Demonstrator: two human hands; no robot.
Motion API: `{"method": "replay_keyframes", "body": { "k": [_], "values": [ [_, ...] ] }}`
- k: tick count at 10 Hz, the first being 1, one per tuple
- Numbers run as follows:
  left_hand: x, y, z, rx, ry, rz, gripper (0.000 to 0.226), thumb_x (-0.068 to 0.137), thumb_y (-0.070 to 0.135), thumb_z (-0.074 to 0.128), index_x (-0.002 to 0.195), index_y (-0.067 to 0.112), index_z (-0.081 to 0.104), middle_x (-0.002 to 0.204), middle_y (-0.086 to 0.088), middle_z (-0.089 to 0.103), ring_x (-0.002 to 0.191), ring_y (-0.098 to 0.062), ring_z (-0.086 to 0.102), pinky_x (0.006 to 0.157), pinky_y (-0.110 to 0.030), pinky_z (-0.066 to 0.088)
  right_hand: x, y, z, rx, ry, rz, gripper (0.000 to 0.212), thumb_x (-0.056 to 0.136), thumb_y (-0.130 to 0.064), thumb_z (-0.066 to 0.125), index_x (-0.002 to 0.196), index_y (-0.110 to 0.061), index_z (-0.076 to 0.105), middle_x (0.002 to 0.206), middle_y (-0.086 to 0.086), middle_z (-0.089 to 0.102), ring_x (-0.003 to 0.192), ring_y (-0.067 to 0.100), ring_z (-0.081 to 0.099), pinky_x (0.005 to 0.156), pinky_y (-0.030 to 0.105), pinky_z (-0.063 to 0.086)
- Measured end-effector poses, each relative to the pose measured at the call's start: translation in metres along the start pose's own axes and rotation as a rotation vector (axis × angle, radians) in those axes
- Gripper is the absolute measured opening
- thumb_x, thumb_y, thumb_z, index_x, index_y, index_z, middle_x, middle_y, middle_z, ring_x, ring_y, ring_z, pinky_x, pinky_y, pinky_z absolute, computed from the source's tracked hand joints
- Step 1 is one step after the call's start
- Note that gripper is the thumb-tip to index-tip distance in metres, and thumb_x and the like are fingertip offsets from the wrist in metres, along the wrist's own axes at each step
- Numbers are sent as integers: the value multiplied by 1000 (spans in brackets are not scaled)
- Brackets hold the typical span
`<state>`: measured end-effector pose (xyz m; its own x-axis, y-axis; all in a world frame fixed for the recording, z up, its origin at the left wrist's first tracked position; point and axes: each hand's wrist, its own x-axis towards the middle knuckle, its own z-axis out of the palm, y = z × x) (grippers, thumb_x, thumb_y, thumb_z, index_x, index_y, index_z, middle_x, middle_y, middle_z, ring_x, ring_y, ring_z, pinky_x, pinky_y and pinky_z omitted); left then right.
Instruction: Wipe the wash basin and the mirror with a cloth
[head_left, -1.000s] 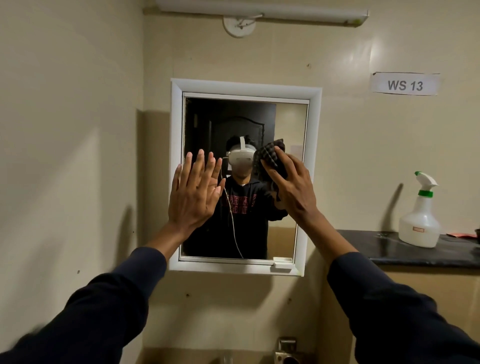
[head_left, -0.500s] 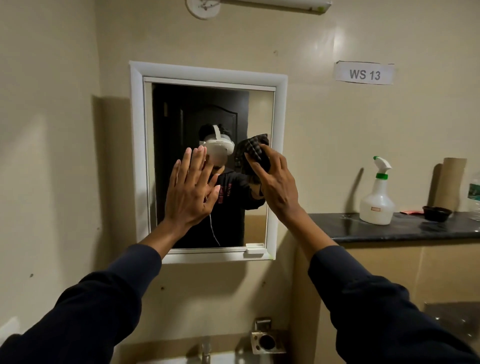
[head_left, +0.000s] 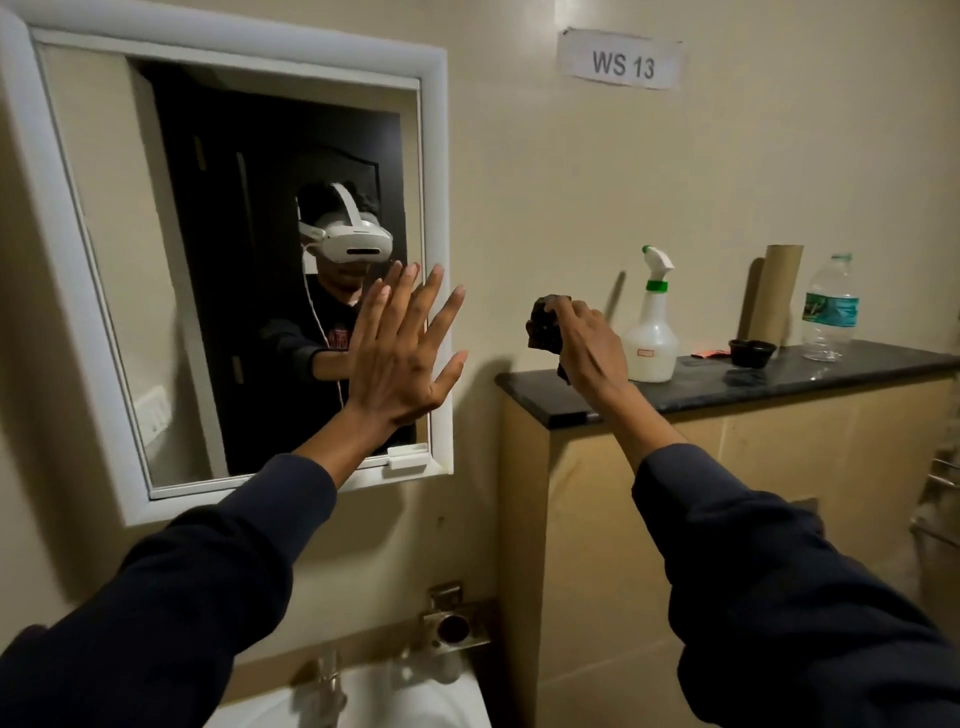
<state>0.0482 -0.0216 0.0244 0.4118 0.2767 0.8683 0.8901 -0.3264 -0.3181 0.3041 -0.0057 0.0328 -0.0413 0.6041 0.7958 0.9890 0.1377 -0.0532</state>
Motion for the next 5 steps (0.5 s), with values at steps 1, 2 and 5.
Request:
{"method": "replay_keyframes", "body": {
  "k": [1,2,5],
  "values": [
    [6,23,18,-14,-3,36,68,95,52,37,154,20,27,161,-12,23,150,-36,18,118,-55,21,5,20,13,5,-97,86,48,80,3,65,123,-10,51,105,15,63,79,30,54,59,36,44],
    [3,31,31,-6,-13,59,67,95,53,34,154,20,27,161,-12,24,149,-36,18,118,-56,21,6,28,28,-22,-233,134,39,84,0,60,121,-12,62,108,12,66,91,31,60,68,37,50],
    [-3,29,38,3,-54,36,69,96,55,31,155,21,22,163,-11,20,151,-35,15,118,-56,21,0,25,40,-81,-434,115,52,96,-46,34,144,-26,40,143,15,42,126,36,43,100,50,37]
  ]
}}
